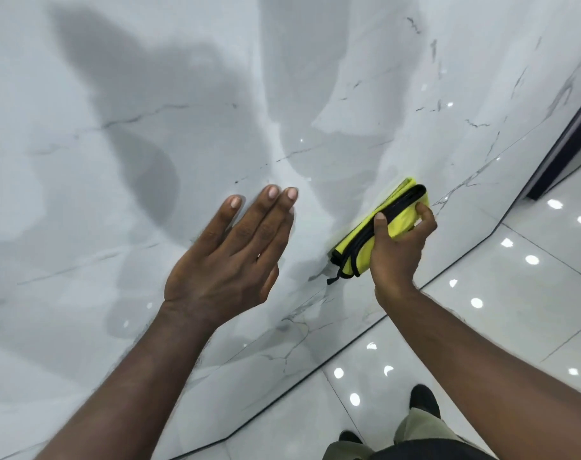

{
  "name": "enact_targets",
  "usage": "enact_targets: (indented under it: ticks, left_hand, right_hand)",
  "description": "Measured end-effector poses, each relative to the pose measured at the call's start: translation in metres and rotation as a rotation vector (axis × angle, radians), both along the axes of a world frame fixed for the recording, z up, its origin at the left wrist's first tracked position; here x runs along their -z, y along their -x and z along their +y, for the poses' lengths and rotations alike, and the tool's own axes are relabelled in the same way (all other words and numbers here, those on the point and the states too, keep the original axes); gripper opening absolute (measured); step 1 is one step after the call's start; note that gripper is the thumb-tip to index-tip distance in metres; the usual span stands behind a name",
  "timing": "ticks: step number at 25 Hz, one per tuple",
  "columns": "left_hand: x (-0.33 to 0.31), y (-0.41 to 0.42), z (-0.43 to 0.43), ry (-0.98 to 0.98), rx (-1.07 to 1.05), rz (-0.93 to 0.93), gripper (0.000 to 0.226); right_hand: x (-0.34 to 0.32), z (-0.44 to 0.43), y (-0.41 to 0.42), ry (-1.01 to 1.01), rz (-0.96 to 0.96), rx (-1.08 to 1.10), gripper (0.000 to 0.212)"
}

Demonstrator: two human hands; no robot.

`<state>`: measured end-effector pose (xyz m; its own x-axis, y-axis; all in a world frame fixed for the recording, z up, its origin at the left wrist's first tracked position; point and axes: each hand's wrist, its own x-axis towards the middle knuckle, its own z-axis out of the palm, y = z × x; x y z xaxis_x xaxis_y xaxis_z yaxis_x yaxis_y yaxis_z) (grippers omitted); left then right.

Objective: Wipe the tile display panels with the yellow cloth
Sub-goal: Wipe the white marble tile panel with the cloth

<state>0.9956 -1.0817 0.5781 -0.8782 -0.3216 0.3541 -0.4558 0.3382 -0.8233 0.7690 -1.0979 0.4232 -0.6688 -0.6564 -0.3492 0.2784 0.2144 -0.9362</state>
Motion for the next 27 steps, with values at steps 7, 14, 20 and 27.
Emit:
enact_targets:
  ticks: [7, 14, 20, 27]
  left_hand:
    - [-0.01, 0.003, 0.011, -0.106, -0.05, 0.145, 0.061]
    - [-0.048, -0.022, 0.027, -0.135, -0.023, 0.321, 0.057]
    - [-0.058, -0.049, 0.034, -0.16, -0.014, 0.329, 0.06]
    - [-0.059, -0.04, 0.025, -0.142, 0.026, 0.333, 0.053]
  right_hand:
    - [-0.056, -0.007, 0.001, 0.19, 0.227, 0.08, 0.064]
    - [-0.1, 0.017, -0.035, 0.389, 0.696, -0.02, 0.066]
    - [-0.142, 0.025, -0.06, 0.383, 0.696, 0.033, 0.064]
    - [-0.164, 0.007, -0.045, 0.309, 0.58, 0.106, 0.065]
